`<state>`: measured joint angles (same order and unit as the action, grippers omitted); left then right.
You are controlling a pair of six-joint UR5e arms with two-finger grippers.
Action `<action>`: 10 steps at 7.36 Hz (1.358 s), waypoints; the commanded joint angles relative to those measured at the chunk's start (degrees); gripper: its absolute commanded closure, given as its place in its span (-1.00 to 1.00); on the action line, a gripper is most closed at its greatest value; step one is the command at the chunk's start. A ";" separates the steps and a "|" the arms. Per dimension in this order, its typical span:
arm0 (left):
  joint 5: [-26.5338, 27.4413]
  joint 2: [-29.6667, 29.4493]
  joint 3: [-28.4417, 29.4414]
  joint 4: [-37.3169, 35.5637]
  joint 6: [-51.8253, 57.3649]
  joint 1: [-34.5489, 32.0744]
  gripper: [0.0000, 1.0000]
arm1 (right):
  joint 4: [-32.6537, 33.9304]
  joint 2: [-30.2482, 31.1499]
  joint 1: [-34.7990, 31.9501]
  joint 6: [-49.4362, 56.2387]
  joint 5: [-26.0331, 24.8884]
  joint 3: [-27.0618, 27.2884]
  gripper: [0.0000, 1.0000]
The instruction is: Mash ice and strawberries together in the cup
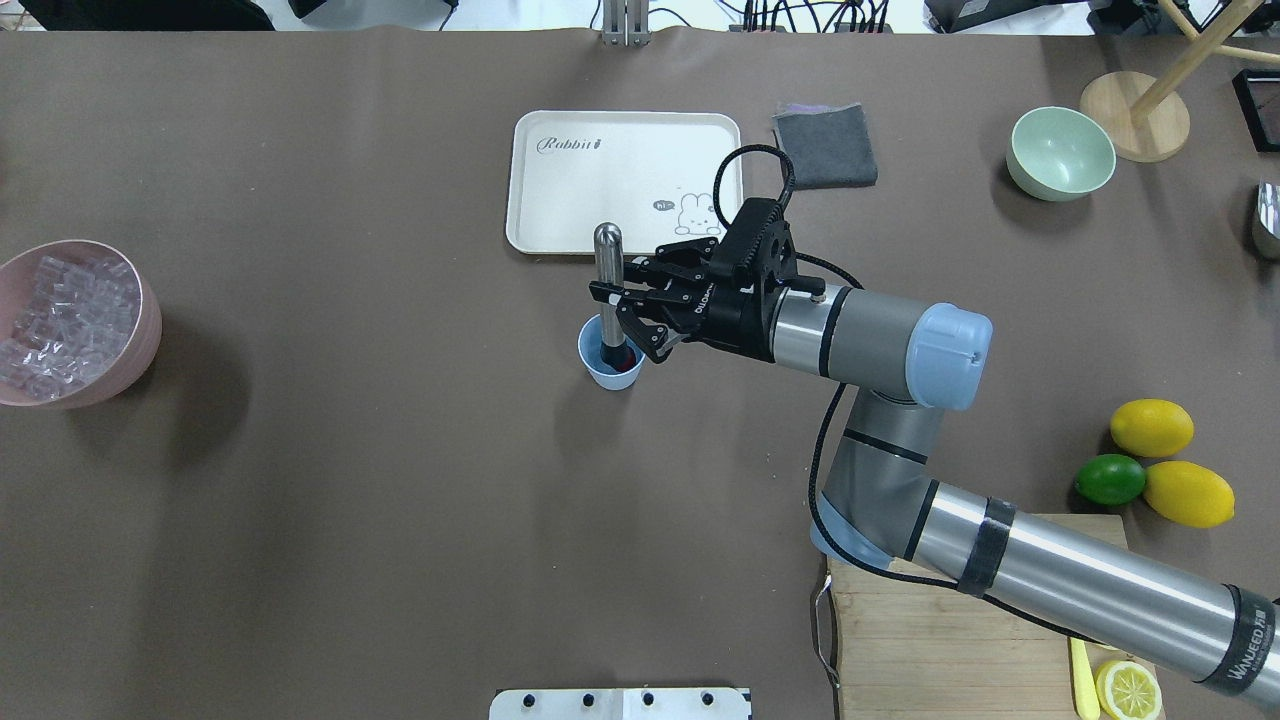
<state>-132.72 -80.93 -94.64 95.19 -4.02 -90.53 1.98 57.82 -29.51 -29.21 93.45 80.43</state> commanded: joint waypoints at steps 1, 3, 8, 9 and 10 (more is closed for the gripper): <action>0.00 0.07 0.15 0.00 -0.03 0.00 -0.99 | 45.03 3.80 -15.05 -13.15 2.00 17.04 -0.61; 0.00 0.07 0.16 0.00 -0.03 0.00 -0.99 | 47.75 3.71 -15.40 -14.81 4.18 17.39 -0.99; 0.00 -0.02 0.24 0.00 -0.03 0.00 -0.99 | 47.85 3.97 -18.65 -15.79 9.81 17.39 -1.00; 0.00 -0.02 0.16 0.00 -0.03 0.00 -0.99 | 47.85 4.06 -18.74 -15.79 9.91 17.39 -1.00; -0.09 -0.02 0.15 0.00 -0.03 0.00 -0.99 | 47.85 4.41 -18.74 -15.97 10.26 17.39 -1.00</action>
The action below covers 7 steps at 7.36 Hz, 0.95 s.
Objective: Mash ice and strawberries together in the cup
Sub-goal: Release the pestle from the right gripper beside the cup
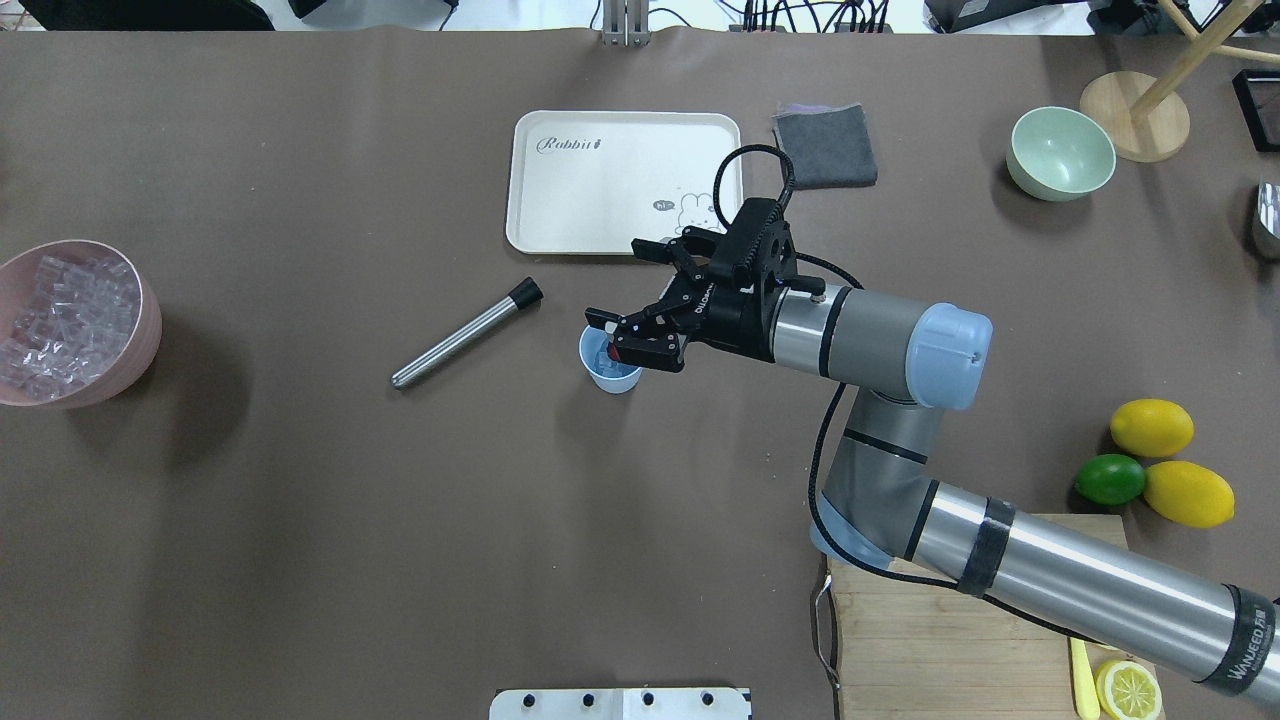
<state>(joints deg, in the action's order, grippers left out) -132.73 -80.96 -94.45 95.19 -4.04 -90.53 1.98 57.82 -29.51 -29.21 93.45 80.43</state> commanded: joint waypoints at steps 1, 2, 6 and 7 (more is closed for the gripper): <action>-0.07 0.01 -0.04 0.00 0.00 0.00 -0.99 | 50.03 5.72 -20.31 -16.75 15.22 17.40 -1.00; -0.07 0.01 -0.04 0.00 0.00 0.00 -0.99 | 56.14 6.34 -23.63 -16.67 21.36 18.79 -1.00; -0.07 -0.25 -0.04 0.00 -0.09 0.00 -0.99 | 79.95 8.80 -32.33 -9.87 27.04 20.56 -1.00; -0.07 -0.08 -0.04 0.00 -0.09 0.00 -0.99 | 85.41 10.98 -35.06 2.45 28.35 20.21 -1.00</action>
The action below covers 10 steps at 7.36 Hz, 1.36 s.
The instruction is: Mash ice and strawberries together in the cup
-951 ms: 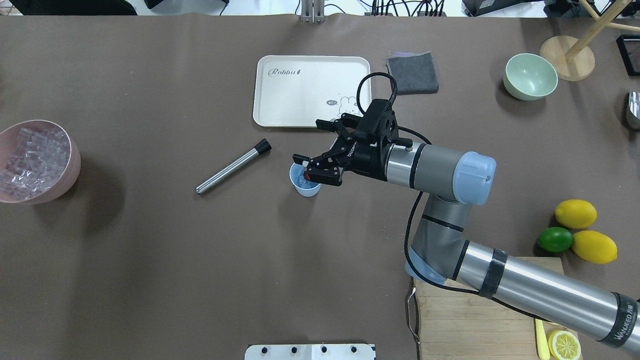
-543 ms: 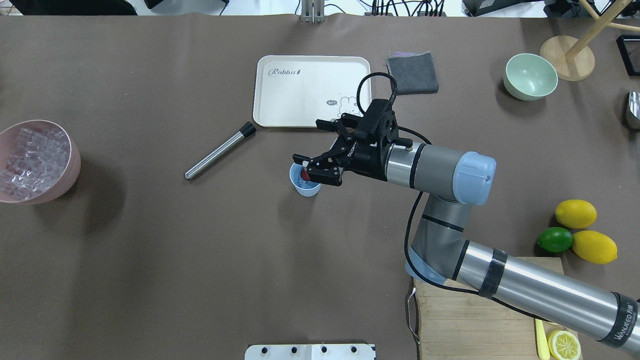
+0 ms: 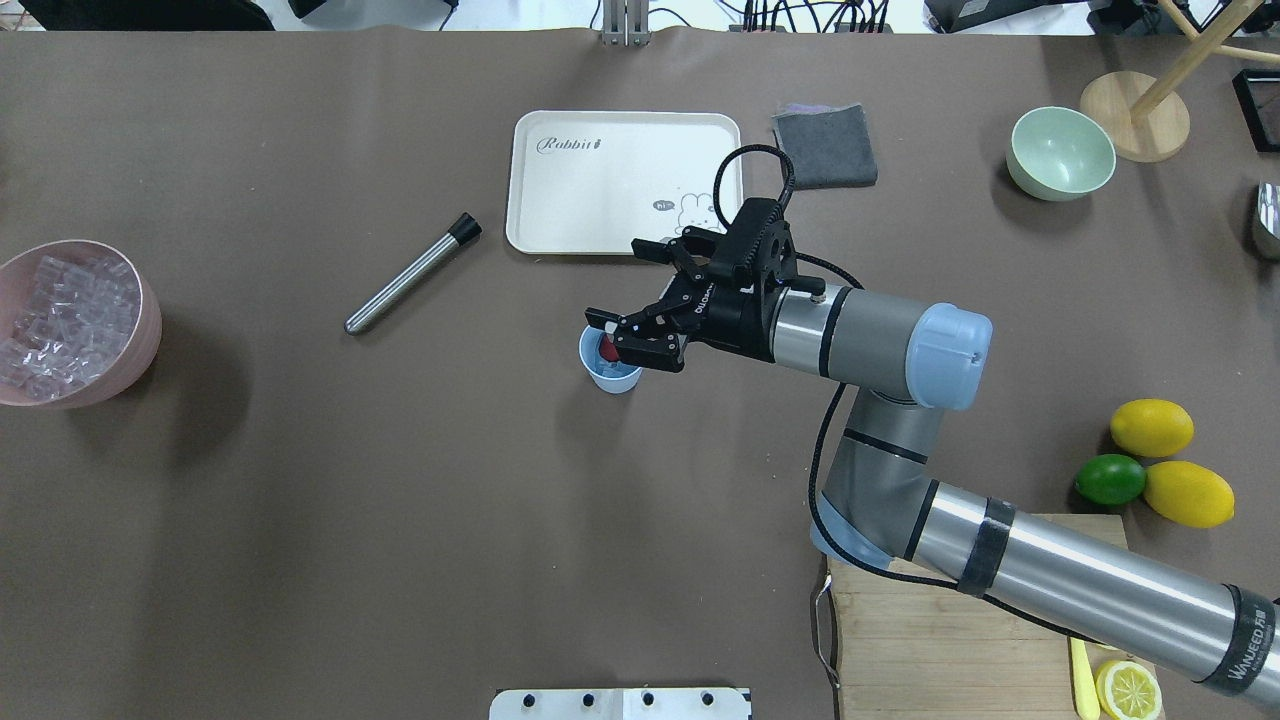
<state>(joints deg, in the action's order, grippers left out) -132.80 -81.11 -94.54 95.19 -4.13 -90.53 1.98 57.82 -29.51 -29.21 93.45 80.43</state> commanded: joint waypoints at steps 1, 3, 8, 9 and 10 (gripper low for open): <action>0.00 0.07 -0.03 0.00 -0.09 0.00 -0.99 | 91.65 13.61 -41.79 15.54 32.02 20.29 -1.00; 0.17 0.07 -0.21 -0.09 0.09 0.00 -0.99 | 95.93 27.78 -49.49 23.93 35.23 27.45 -1.00; 0.08 -1.16 -0.29 -0.62 0.09 -0.09 -0.99 | 95.93 36.05 -49.94 24.46 37.15 26.10 -1.00; 0.35 -1.94 -0.03 -0.27 0.35 0.00 -0.99 | 96.02 36.14 -49.94 24.38 37.42 26.01 -1.00; 0.44 -4.56 -0.03 -0.35 0.09 0.00 -0.99 | 96.02 36.40 -49.94 24.37 36.98 25.83 -1.00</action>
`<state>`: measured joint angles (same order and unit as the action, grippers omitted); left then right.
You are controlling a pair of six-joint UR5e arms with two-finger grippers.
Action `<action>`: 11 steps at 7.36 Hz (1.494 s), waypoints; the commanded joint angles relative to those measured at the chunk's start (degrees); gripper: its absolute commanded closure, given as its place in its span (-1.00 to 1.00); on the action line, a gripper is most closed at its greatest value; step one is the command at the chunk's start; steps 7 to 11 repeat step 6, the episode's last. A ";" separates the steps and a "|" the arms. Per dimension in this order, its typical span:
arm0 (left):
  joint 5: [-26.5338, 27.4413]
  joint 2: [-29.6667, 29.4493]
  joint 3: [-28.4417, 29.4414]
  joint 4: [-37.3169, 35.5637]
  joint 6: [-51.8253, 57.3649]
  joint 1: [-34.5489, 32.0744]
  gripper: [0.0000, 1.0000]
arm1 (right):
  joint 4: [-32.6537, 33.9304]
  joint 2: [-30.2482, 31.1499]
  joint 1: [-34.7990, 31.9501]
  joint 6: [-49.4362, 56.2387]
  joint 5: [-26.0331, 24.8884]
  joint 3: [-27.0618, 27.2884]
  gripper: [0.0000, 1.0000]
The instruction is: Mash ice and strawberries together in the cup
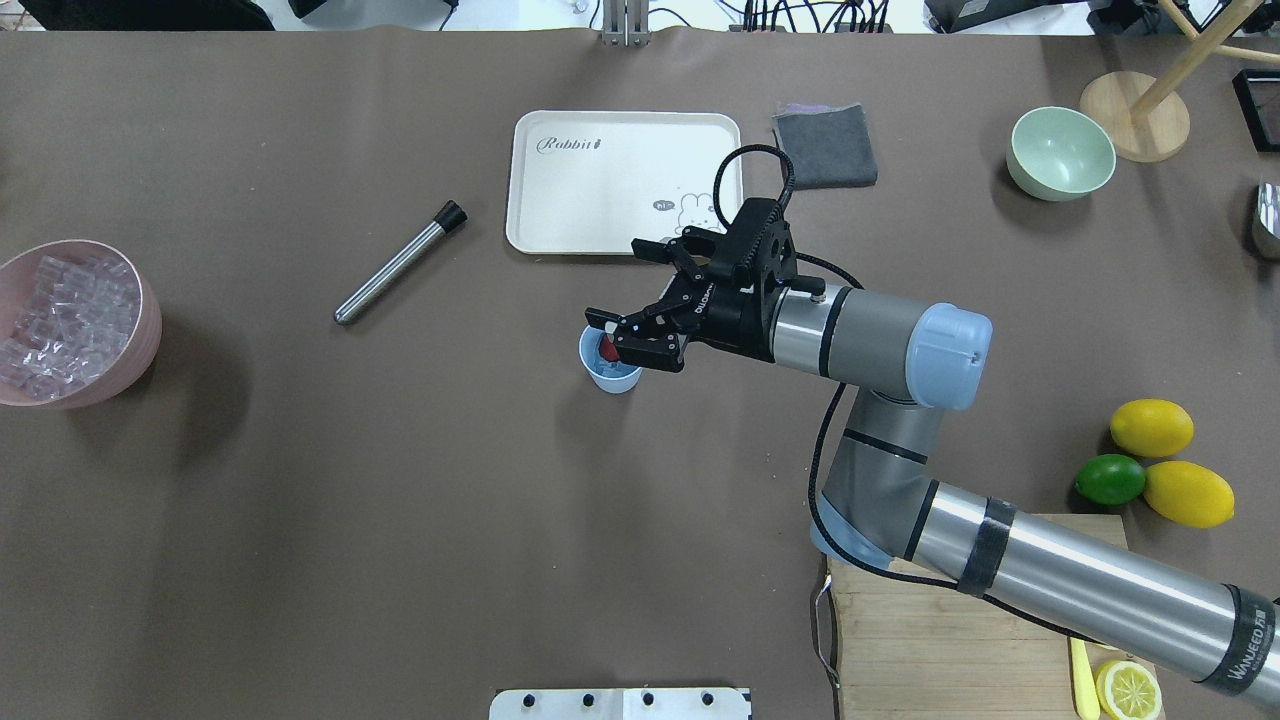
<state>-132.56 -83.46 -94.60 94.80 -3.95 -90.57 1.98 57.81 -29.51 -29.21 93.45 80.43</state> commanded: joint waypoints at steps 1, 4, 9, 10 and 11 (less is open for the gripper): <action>0.11 -2.59 -0.49 0.12 -0.09 0.04 -0.99 | 95.93 36.40 -50.03 24.38 37.24 25.75 -1.00; 0.19 -3.91 -0.85 0.13 0.08 0.04 -0.99 | 95.75 36.23 -49.94 24.38 36.89 25.74 -1.00; 0.19 -3.82 -0.94 0.13 -0.01 0.04 -0.99 | 95.75 36.32 -50.03 24.38 36.98 25.74 -1.00; 0.19 -3.82 -0.94 0.13 -0.01 0.04 -0.99 | 95.75 36.32 -50.03 24.38 36.98 25.74 -1.00; 0.19 -3.82 -0.94 0.13 -0.01 0.04 -0.99 | 95.75 36.32 -50.03 24.38 36.98 25.74 -1.00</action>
